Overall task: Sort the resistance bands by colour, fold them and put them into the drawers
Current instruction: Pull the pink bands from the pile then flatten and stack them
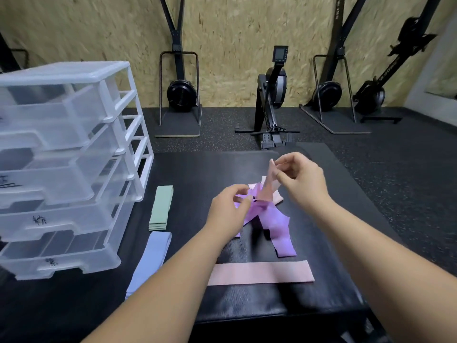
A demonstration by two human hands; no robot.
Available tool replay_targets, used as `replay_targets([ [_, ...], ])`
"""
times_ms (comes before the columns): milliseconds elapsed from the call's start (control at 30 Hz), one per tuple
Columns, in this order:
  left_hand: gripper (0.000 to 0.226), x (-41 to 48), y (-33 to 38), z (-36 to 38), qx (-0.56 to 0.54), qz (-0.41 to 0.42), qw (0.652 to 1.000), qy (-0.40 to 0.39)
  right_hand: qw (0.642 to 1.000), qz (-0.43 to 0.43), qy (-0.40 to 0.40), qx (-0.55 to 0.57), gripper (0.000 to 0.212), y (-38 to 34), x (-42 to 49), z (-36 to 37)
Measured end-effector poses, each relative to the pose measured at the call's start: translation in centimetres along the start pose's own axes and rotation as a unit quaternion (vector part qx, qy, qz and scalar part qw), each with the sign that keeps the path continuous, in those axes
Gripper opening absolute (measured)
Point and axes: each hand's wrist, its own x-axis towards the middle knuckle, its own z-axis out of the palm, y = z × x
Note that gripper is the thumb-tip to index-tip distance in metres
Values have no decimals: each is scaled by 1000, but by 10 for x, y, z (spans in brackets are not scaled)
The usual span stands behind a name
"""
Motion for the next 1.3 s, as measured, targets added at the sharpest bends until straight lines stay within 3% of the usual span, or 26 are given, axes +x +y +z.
replay_targets([
  [200,34,-6,27,-9,-167,-53,984,-23,988,13,-143,56,21,-6,-30,23],
  [300,27,-10,19,-17,-183,-87,979,-13,979,24,-188,70,29,-2,-35,22],
  [367,15,-9,14,-24,-172,-107,979,-7,980,33,-183,76,28,0,-36,20],
  [533,26,0,16,-40,-133,-109,985,-17,990,71,-118,39,22,11,-31,14],
  [833,31,6,28,-55,-83,-57,991,-88,980,9,-200,12,42,-6,-38,25],
  [933,26,5,32,-56,-32,-13,998,-59,980,-6,-199,0,34,-13,-37,31],
  [1067,6,2,31,-60,-12,37,999,33,983,-16,-173,-64,7,-14,-34,32],
  [1300,5,2,37,-63,-35,62,997,17,986,-26,-164,-29,14,-33,-24,26],
])
